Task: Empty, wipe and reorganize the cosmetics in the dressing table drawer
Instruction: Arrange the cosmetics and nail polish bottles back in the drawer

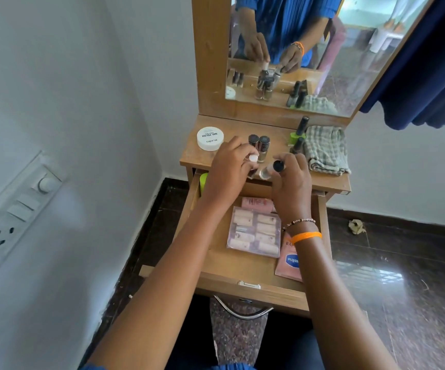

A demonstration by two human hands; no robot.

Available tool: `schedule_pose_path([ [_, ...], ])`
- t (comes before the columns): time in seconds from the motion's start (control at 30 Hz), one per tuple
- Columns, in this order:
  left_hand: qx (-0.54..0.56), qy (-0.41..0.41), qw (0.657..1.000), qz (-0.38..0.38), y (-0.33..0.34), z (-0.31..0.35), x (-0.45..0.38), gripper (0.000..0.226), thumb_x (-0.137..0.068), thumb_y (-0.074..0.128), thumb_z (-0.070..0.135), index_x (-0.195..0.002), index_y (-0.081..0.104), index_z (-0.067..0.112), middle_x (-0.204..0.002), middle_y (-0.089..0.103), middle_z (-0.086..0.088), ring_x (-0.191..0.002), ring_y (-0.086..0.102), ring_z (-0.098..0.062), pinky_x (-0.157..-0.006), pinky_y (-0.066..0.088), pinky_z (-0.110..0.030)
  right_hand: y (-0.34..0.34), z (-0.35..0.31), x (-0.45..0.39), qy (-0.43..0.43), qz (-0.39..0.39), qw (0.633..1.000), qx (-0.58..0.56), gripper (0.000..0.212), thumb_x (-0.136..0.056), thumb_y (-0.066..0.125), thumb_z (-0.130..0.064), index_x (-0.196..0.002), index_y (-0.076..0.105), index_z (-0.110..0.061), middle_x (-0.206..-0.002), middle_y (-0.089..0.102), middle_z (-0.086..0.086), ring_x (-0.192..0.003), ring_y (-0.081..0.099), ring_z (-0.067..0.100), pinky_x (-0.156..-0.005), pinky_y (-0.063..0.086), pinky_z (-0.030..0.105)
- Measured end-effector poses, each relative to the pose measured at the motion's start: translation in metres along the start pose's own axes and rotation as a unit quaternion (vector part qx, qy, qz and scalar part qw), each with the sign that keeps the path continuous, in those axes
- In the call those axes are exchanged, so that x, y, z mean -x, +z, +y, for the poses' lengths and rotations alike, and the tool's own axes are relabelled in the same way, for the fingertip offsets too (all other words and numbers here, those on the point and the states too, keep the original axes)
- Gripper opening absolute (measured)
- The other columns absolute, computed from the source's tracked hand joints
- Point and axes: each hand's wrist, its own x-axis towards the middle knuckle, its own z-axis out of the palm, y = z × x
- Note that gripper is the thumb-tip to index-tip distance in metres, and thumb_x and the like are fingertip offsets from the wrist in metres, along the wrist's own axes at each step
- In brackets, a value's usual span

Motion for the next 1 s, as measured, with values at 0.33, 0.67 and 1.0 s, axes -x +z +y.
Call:
schedule_pose_path([
  [0.33, -0.003, -0.183, 0.982, -0.04, -0.052, -0.044, 0.104, 0.021, -0.082, 0.065, 0.002, -0.1, 0.072, 0.01, -0.089, 0.058, 0.005, -0.078, 0.057, -0.009, -0.065, 0.041, -0.005, 0.016, -0.014, 0.073, -0.038, -0.181, 0.979, -0.092, 0.028, -0.082, 0.057, 0.005, -0.106, 0.065, -0.008, -0.101, 0.061, 0.005, -0.085, 0.055, 0.011, -0.081, 0.044, 0.012],
  [0.67, -0.021, -0.206, 0.975, -0.085, -0.056, -0.056, 0.115, 0.015, -0.081, 0.065, -0.001, -0.091, 0.073, 0.007, -0.083, 0.058, 0.005, -0.063, 0.049, 0.006, -0.06, 0.039, -0.002, 0.061, -0.032, 0.092, -0.069, -0.307, 0.949, -0.013, 0.024, -0.08, 0.055, 0.002, -0.097, 0.066, -0.011, -0.096, 0.066, 0.011, -0.086, 0.061, 0.033, -0.072, 0.051, 0.042],
  [1.0, -0.09, -0.21, 0.964, -0.135, -0.035, -0.071, 0.113, 0.024, -0.085, 0.053, -0.006, -0.093, 0.071, 0.007, -0.105, 0.061, -0.013, -0.095, 0.056, -0.024, -0.073, 0.037, -0.022, 0.077, -0.032, 0.093, -0.05, -0.301, 0.95, 0.06, 0.026, -0.081, 0.053, 0.004, -0.101, 0.063, -0.009, -0.102, 0.061, 0.013, -0.085, 0.059, 0.036, -0.069, 0.051, 0.043],
])
